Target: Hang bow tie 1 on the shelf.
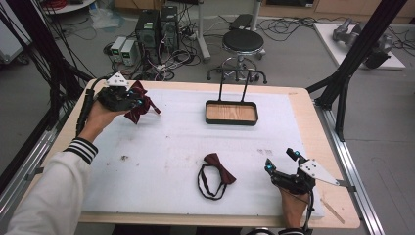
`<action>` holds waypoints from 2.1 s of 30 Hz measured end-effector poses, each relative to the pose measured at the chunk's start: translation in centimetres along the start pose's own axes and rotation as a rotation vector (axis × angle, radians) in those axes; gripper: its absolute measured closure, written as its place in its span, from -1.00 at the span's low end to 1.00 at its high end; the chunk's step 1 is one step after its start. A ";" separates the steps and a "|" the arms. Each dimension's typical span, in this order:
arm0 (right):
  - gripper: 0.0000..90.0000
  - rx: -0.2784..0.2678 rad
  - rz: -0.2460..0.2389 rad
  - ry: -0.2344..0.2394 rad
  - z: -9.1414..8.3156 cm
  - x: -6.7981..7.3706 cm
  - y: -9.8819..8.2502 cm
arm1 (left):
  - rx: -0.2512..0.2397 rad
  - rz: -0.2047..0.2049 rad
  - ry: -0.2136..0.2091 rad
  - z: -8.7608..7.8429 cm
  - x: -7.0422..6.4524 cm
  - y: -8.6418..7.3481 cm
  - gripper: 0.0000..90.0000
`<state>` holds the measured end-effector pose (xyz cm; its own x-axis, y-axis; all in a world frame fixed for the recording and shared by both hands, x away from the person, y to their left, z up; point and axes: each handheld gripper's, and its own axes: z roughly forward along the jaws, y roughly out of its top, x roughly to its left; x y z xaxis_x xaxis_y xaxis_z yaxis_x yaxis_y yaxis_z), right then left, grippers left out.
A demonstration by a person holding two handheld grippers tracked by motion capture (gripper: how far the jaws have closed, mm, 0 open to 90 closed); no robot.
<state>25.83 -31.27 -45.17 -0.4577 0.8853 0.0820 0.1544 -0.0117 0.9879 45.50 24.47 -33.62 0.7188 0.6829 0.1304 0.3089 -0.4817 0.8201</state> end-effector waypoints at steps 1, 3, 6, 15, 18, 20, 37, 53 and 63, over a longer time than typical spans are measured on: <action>-0.79 -0.001 0.000 -0.001 0.0 0.0 0.0 | -0.006 0.003 -0.005 0.0 -0.2 0.2 0.55; -0.79 -0.002 0.003 0.000 0.0 0.0 0.0 | -0.016 0.007 -0.012 0.2 -0.5 0.6 0.55; -0.79 -0.002 0.004 0.000 0.0 0.0 0.0 | -0.031 0.016 -0.021 0.4 -1.1 1.3 0.54; -0.79 -0.004 0.002 0.002 0.0 0.0 0.0 | -0.078 0.046 -0.067 0.8 -2.9 3.2 0.54; -0.79 -0.005 0.005 0.002 0.0 0.0 0.0 | -0.099 0.041 -0.084 1.0 -3.4 3.7 0.55; -0.79 -0.005 0.005 0.003 0.0 0.0 0.0 | -0.118 0.032 -0.096 1.2 -3.6 4.0 0.55; -0.79 -0.003 0.009 0.002 0.0 0.0 0.0 | -0.225 -0.004 -0.182 2.3 -6.0 6.3 0.54; -0.79 -0.005 0.008 0.002 0.0 0.0 0.0 | -0.270 -0.024 -0.224 3.9 -7.3 8.6 0.54; -0.79 -0.006 0.008 0.003 0.0 -0.1 0.0 | -0.272 -0.028 -0.237 5.0 -7.3 9.5 0.54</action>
<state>25.81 -31.34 -45.18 -0.4591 0.8838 0.0903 0.1527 -0.0216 0.9880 46.25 12.13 -29.52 0.8469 0.5318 -0.0009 0.1764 -0.2793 0.9439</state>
